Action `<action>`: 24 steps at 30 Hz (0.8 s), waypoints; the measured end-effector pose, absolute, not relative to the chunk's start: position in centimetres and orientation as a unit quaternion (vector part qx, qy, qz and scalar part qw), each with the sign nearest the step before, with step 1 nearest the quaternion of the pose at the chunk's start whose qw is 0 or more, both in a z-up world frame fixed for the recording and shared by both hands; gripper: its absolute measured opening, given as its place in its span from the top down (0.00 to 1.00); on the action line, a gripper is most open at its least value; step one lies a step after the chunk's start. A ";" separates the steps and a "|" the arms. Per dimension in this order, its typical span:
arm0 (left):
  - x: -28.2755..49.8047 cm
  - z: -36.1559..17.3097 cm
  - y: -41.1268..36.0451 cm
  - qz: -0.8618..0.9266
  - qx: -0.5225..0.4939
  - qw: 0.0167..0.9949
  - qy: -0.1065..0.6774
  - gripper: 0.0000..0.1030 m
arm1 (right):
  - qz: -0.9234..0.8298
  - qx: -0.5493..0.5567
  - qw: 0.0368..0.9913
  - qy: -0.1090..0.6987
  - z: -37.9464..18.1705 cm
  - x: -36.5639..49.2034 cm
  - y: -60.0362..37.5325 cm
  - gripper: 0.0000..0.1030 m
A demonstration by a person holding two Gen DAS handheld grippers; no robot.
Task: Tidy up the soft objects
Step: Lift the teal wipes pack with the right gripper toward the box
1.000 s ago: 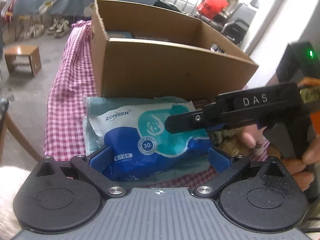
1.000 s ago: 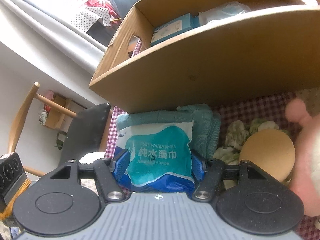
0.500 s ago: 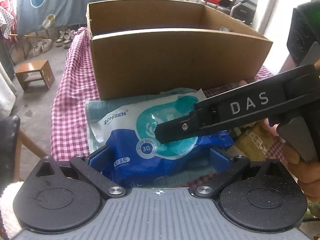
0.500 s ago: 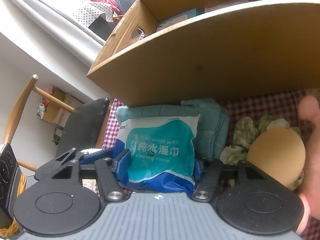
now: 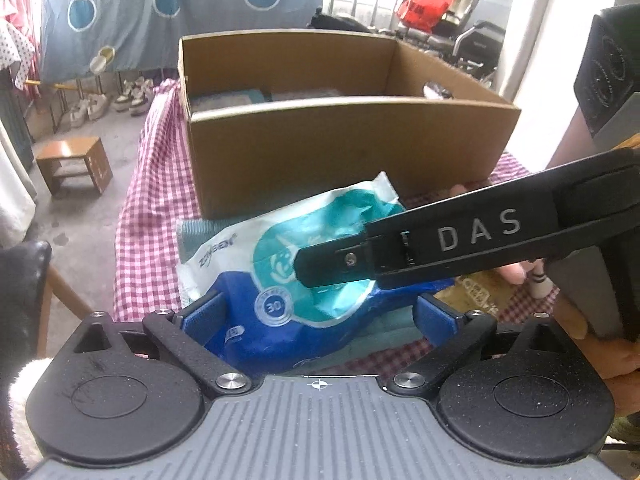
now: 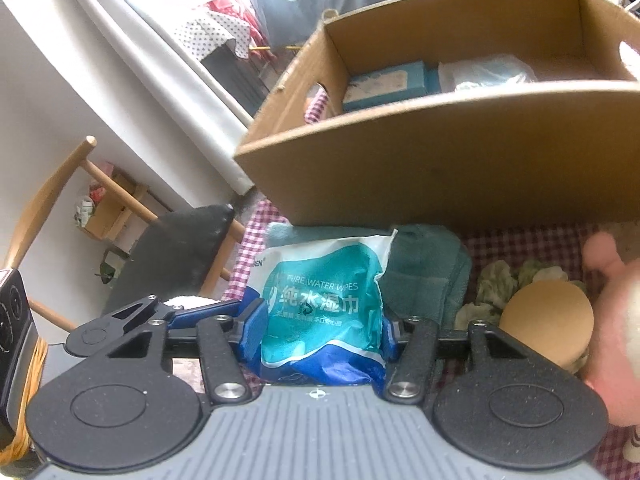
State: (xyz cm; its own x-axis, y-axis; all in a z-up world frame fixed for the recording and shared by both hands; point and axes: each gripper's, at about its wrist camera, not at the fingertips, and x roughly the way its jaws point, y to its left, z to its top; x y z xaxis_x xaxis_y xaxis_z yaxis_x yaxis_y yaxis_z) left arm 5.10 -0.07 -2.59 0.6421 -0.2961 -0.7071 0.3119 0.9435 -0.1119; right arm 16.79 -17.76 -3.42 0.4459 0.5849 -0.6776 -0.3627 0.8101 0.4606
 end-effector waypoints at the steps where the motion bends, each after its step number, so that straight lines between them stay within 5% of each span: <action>1: 4.9 -2.4 -0.1 -0.168 0.011 0.908 0.384 0.04 | 0.284 0.123 0.843 0.440 -3.1 16.6 -17.8 0.45; 6: 4.3 -1.4 -0.1 -0.169 0.004 0.918 0.358 0.04 | 0.296 0.120 0.848 0.423 -2.4 15.9 -17.9 0.47; 9: 3.7 -0.6 -0.5 -0.196 0.001 0.923 0.331 0.11 | 0.318 0.137 0.833 0.431 -2.4 15.9 -17.9 0.66; 24: 4.5 -3.3 3.7 -0.142 -0.045 0.914 0.377 0.08 | 0.277 0.199 0.813 0.472 -6.0 18.1 -20.8 0.63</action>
